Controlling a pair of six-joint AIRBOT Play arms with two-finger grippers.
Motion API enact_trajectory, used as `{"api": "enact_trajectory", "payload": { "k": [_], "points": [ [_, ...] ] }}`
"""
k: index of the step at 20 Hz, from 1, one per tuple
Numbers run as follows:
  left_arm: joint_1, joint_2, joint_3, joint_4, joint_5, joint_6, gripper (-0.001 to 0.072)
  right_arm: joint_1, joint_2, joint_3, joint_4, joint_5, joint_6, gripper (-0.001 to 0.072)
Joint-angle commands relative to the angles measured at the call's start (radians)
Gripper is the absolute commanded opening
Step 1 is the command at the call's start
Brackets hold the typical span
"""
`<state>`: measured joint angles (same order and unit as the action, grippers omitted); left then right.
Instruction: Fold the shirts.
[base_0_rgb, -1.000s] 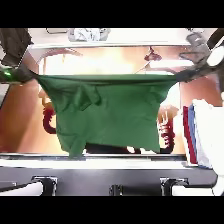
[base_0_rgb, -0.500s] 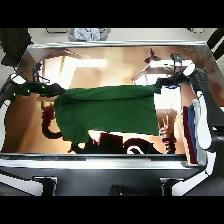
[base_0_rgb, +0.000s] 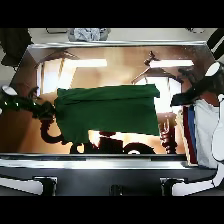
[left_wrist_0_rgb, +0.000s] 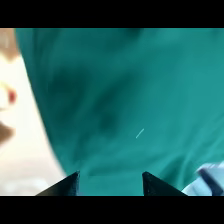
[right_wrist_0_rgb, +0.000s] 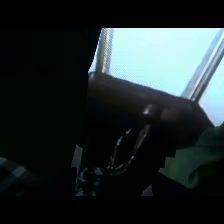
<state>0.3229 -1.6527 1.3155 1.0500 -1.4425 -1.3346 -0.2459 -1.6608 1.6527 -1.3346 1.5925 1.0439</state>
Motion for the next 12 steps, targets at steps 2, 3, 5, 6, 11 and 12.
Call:
{"api": "enact_trajectory", "payload": {
  "k": [2, 3, 5, 6, 11, 12],
  "points": [
    [0.012, 0.076, -0.269, -0.021, 0.159, 0.071, 0.0458, -0.005, 0.081, -0.169, -0.022, 0.069, -0.036, 0.0546],
    [0.012, 0.074, -0.272, -0.020, 0.167, 0.081, 0.0458, -0.005, 0.090, -0.180, -0.023, 0.069, -0.037, 0.0558],
    [0.013, 0.074, -0.268, -0.018, 0.201, 0.083, 0.0458, -0.005, 0.095, -0.182, -0.024, 0.073, -0.043, 0.0558],
    [0.013, 0.074, -0.269, -0.019, 0.216, 0.083, 0.0458, -0.005, 0.095, -0.182, -0.023, 0.074, -0.042, 0.0557],
    [-0.024, 0.073, -0.269, -0.022, 0.317, 0.070, 0.0229, -0.005, 0.107, -0.232, -0.011, 0.054, -0.042, 0.0578],
    [-0.032, 0.073, -0.269, -0.021, 0.320, 0.071, 0.0137, -0.005, 0.121, -0.273, -0.004, 0.031, -0.042, 0.0580]
  ]
}}
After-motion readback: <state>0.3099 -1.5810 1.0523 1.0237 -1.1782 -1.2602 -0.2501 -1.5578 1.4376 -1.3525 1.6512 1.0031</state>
